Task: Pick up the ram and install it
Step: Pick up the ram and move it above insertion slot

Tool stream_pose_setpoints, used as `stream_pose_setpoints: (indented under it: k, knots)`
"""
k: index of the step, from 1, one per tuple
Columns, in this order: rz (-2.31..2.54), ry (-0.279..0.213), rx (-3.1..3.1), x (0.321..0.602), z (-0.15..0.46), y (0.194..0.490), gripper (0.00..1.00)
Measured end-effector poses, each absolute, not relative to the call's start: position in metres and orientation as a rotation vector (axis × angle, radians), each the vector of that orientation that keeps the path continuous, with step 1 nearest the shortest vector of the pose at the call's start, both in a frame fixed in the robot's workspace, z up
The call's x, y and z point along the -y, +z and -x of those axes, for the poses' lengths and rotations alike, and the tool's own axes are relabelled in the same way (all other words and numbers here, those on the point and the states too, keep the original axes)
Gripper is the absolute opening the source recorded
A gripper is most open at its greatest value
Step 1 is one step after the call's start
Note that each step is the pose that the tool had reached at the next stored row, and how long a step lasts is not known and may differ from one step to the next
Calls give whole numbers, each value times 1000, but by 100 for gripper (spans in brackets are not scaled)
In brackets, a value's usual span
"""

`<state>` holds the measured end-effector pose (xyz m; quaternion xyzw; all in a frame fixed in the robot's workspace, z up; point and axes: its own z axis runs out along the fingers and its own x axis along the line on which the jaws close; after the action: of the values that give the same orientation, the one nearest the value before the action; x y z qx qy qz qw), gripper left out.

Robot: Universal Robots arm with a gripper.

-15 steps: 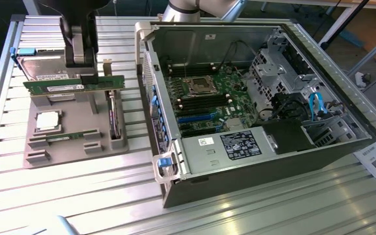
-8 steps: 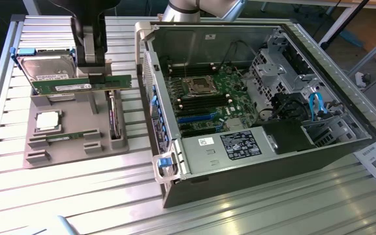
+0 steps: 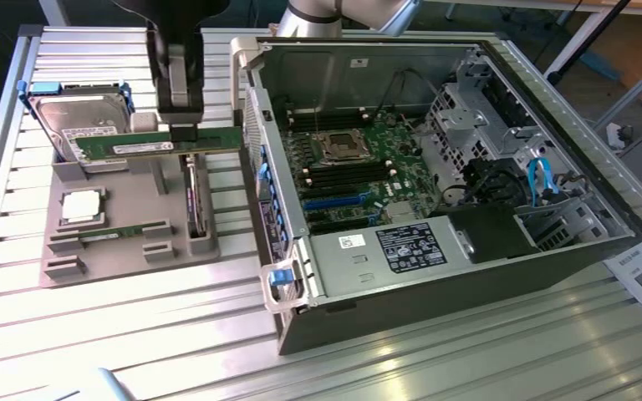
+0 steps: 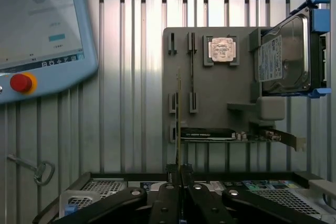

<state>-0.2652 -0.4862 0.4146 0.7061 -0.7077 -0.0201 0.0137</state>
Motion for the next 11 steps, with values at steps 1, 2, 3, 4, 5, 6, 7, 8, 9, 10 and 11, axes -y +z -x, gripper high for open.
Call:
stream_pose_setpoints:
  k: [1, 2, 3, 4, 5, 6, 7, 8, 9, 10, 11]
  knots:
    - [-2199, -63, 2204, 486, 262, 415, 12]
    - [-2199, -63, 2204, 486, 259, 415, 12]
    - [-2199, -63, 2204, 486, 256, 415, 12]
    - [-2199, -63, 2204, 486, 253, 415, 12]
    - [-2199, -63, 2204, 486, 249, 415, 12]
    - [-2199, -63, 2204, 486, 245, 415, 12]
    - [-2199, -64, 2204, 486, 242, 415, 12]
    - [-2199, -64, 2204, 487, 237, 415, 12]
    - [-2199, -64, 2204, 487, 235, 415, 12]
    - [-2199, -64, 2204, 487, 233, 415, 12]
    - [-2199, -64, 2203, 487, 231, 415, 12]
